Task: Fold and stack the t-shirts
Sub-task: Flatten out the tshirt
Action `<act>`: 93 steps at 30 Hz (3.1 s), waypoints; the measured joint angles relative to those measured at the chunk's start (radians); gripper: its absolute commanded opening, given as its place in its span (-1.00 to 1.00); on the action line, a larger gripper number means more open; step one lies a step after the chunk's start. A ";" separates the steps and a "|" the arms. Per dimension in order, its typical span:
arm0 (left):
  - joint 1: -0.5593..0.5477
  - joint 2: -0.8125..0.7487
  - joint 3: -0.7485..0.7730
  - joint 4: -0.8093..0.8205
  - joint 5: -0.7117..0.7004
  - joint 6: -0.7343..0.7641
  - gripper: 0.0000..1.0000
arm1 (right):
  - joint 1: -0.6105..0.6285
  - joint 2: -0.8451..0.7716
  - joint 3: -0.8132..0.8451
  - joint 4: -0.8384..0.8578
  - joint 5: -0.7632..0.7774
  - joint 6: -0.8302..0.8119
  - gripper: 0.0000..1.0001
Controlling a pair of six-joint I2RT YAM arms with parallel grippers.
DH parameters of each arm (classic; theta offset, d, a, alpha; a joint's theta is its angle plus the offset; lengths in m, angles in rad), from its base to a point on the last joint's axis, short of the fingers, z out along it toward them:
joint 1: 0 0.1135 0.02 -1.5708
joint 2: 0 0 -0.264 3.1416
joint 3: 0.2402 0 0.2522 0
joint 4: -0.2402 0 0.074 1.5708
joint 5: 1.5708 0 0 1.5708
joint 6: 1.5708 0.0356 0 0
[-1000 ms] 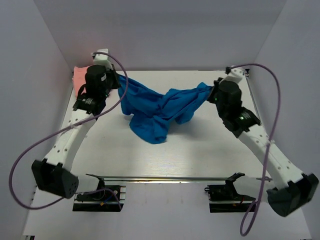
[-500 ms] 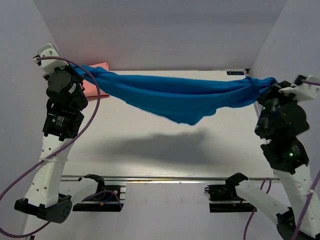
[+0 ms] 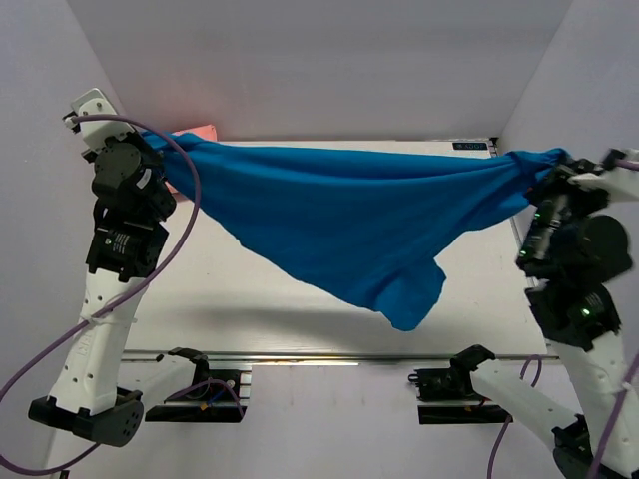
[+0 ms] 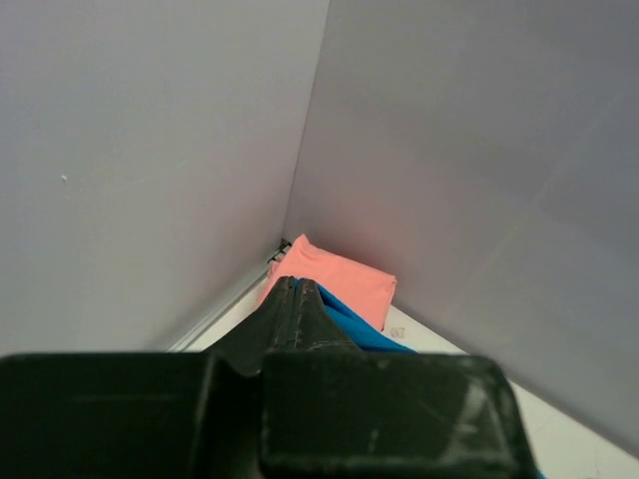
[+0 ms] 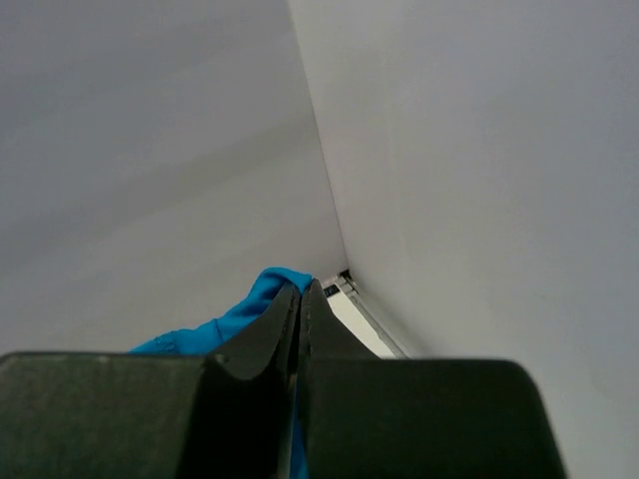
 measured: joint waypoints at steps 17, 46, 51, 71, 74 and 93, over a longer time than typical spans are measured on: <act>0.059 0.871 -0.071 0.140 0.196 -0.196 -1.00 | -0.234 0.869 -0.156 -0.002 -0.174 0.245 -1.00; 0.092 1.439 0.644 0.137 0.594 -0.128 1.00 | -0.473 1.372 0.426 -0.172 -0.612 0.262 0.80; 0.058 1.266 0.596 0.056 0.721 -0.122 1.00 | -0.473 1.149 0.289 -0.250 -0.651 0.335 0.80; -0.397 0.841 -0.251 0.145 1.046 -0.210 1.00 | -0.379 0.484 -0.553 -0.245 -1.056 0.466 0.80; -0.469 0.826 -0.250 0.146 1.023 -0.203 1.00 | -0.380 0.454 -0.571 -0.238 -1.057 0.483 0.80; -0.295 0.640 -0.320 -0.059 0.563 -0.310 1.00 | -0.145 0.460 -0.743 -0.303 -1.104 0.586 0.78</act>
